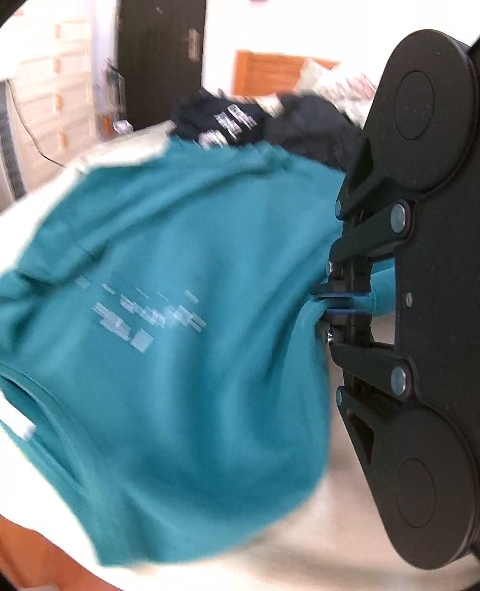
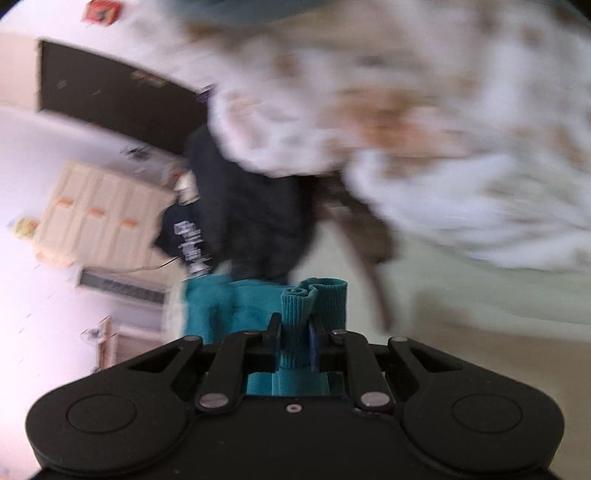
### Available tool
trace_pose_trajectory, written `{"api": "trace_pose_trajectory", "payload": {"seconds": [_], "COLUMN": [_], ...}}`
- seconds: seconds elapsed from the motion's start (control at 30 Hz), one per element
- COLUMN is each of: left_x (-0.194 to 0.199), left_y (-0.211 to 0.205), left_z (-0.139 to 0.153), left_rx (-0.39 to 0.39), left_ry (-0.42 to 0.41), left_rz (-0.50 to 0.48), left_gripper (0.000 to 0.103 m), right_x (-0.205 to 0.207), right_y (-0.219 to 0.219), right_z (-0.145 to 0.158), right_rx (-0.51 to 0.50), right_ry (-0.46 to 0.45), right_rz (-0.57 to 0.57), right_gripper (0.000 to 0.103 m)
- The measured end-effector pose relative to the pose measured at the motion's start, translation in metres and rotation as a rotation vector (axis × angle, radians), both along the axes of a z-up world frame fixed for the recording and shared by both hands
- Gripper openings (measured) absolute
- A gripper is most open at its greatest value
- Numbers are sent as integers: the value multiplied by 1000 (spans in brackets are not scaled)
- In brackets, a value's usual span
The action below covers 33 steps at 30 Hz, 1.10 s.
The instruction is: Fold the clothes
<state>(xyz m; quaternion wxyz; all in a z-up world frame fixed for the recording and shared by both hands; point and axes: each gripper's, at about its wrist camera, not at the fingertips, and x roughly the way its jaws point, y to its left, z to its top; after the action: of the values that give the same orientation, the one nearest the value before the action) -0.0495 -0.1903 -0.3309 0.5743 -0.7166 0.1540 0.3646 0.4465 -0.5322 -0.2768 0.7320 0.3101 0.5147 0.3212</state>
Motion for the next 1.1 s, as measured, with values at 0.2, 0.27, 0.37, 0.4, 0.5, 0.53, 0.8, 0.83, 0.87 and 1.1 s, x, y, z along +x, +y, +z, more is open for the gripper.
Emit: {"api": "trace_pose_trajectory", "payload": {"seconds": [0.2, 0.27, 0.37, 0.4, 0.5, 0.53, 0.8, 0.83, 0.87, 1.1], "left_x": [-19, -26, -31, -30, -20, -21, -20, -19, -18, 11], "left_y": [30, 34, 47, 52, 71, 76, 111, 115, 119, 154], "left_z": [19, 18, 5, 0, -14, -16, -20, -18, -14, 40], "left_rx": [39, 41, 8, -3, -7, -8, -58, -57, -47, 150], "left_ry": [-44, -55, -74, -78, -79, -76, -3, 10, 4, 37], "left_rz": [95, 107, 140, 150, 155, 157, 33, 8, -17, -357], "left_gripper": [1, 1, 1, 1, 1, 1, 47, 49, 49, 63], "right_x": [20, 29, 42, 47, 53, 53, 44, 39, 35, -13], "right_y": [104, 148, 198, 219, 277, 292, 384, 383, 381, 285], "right_z": [27, 31, 30, 28, 22, 20, 0, 4, 8, 53], "right_rx": [37, 32, 18, 15, -26, -38, -136, -143, -159, -159], "right_ry": [-57, -75, -79, -77, -105, -112, -144, -166, -188, -265], "right_rz": [163, 208, 218, 222, 247, 256, 350, 371, 394, 449], "right_gripper": [13, 13, 13, 13, 13, 13, 70, 70, 70, 86]}}
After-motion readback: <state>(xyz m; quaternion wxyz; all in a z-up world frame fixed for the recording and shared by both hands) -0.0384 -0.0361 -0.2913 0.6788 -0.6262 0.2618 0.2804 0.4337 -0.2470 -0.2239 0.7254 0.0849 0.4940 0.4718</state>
